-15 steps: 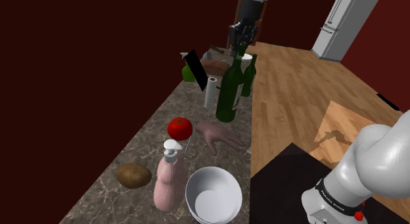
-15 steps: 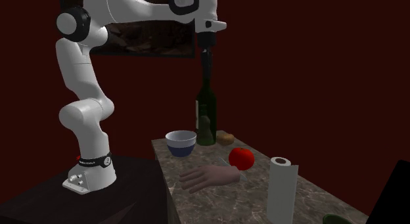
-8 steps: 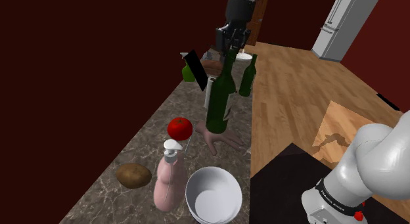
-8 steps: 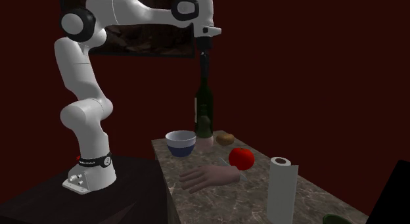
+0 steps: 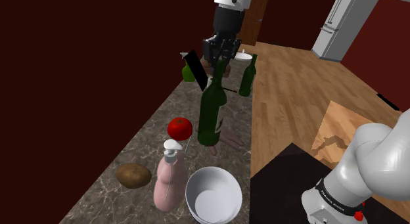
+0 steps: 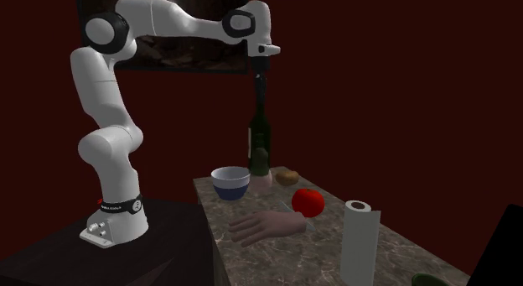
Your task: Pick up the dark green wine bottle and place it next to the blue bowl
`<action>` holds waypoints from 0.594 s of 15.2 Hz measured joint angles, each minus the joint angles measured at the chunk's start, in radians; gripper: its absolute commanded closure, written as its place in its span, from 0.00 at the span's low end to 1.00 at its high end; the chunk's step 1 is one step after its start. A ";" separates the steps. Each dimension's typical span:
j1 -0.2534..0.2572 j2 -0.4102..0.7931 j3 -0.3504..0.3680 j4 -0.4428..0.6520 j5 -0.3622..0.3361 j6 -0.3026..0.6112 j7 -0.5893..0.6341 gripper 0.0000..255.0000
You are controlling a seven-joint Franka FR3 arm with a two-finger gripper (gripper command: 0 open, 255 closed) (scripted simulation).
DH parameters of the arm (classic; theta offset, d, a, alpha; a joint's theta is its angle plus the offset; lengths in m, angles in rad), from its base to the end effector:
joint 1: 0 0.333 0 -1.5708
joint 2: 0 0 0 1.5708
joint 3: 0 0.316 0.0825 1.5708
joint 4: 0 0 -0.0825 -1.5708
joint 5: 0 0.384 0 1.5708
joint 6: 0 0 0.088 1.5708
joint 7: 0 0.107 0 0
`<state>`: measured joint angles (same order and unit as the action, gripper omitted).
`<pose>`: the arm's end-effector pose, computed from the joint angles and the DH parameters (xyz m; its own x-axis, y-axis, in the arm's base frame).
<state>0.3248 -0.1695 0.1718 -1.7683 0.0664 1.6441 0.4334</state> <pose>0.4397 0.2541 0.6259 0.9981 0.0573 0.0231 0.0584 -0.9969 -0.0520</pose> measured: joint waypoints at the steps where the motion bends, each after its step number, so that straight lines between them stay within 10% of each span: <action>1: 0.001 -0.004 0.001 -0.018 0.001 0.015 0.000 1.00; 9: 0.002 -0.021 0.001 -0.146 0.005 0.125 -0.007 1.00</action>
<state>0.3264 -0.1905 0.1729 -1.9140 0.0712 1.7689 0.4267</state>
